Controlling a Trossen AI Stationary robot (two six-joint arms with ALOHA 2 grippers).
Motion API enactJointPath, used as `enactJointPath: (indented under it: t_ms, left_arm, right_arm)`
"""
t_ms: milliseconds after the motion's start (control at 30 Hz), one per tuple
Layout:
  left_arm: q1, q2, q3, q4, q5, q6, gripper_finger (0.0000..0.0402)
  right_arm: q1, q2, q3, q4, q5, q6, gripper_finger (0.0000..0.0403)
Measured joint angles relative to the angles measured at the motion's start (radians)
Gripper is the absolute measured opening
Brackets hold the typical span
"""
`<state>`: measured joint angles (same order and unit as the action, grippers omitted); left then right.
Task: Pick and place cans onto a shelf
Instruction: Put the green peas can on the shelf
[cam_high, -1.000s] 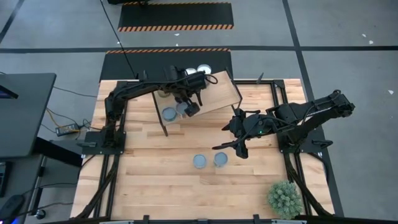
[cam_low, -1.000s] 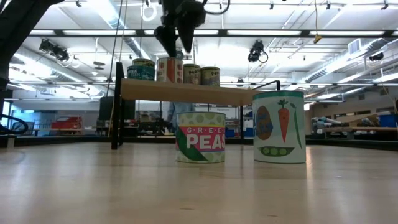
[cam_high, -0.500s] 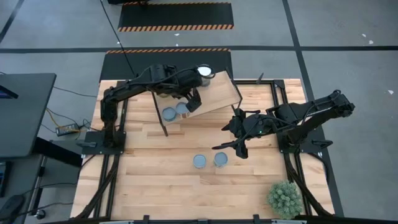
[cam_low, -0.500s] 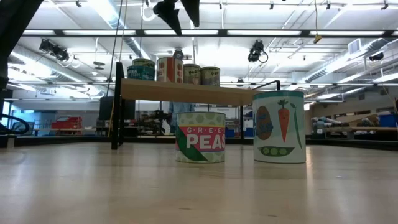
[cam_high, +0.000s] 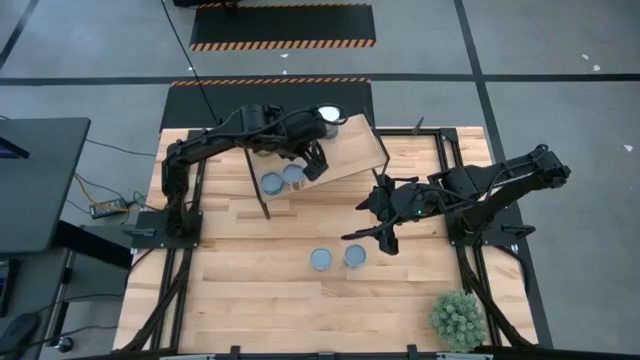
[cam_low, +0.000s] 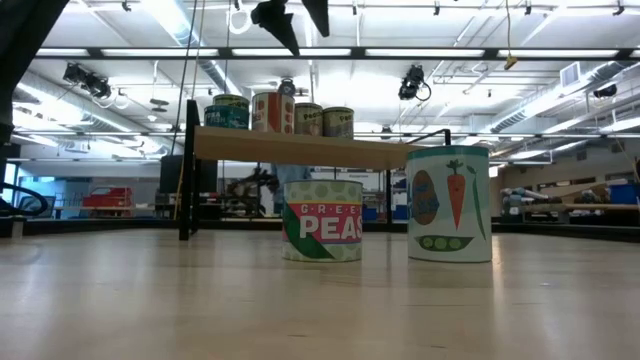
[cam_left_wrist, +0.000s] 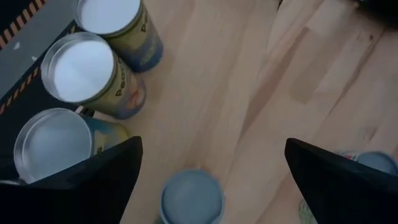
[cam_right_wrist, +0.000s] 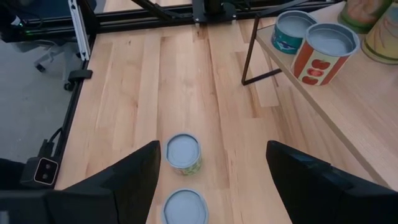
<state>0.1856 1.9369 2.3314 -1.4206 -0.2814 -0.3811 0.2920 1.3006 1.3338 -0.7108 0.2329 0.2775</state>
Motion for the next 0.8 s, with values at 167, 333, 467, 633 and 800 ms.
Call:
enactJointPath:
  t_ms: [167, 333, 467, 633, 800]
  left_arm:
    - [0.0, -0.003, 0.0, -0.006, 0.013, 0.023, 0.04]
    - [-0.006, -0.009, 0.0, -0.005, 0.016, -0.031, 0.04]
    - [-0.036, -0.014, 0.0, -0.005, 0.018, -0.053, 0.04]
    - [-0.113, -0.027, -0.001, 0.061, -0.064, -0.074, 0.04]
    - [-0.216, -0.049, -0.002, 0.101, -0.175, -0.053, 0.04]
  right_arm:
    - [0.0, 0.0, 0.0, 0.012, 0.0, 0.0, 0.03]
    - [0.0, 0.0, 0.0, 0.043, 0.0, 0.0, 0.03]
    - [0.0, 0.0, 0.0, 0.068, 0.0, 0.0, 0.03]
    - [0.0, 0.0, 0.0, 0.113, 0.0, 0.0, 0.03]
    - [0.0, 0.0, 0.0, 0.162, 0.0, 0.0, 0.03]
